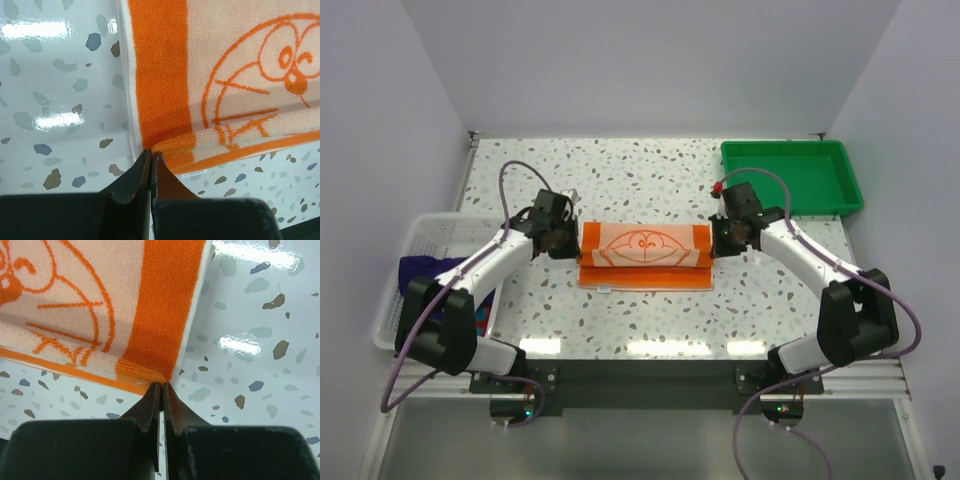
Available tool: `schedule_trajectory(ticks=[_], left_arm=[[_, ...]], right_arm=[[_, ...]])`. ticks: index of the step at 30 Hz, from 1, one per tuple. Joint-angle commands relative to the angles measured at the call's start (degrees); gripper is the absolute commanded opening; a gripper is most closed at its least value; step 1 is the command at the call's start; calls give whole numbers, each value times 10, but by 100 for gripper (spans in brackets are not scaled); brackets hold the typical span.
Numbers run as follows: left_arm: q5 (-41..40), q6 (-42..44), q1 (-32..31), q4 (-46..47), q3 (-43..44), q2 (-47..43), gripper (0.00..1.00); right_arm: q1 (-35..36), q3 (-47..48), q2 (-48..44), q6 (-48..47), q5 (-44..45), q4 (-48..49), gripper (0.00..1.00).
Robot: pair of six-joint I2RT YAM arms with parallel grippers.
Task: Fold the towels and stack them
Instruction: Fold the towel
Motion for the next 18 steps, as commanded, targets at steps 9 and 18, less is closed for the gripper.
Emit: schedule_trajectory(ticks=[9, 18], left_arm=[[-21, 15, 2, 18, -61, 0, 0], [-6, 3, -7, 55, -102, 10, 5]], right_arm=[[-13, -55, -17, 7, 52, 6, 0], [-13, -79, 22, 16, 51, 41, 0]])
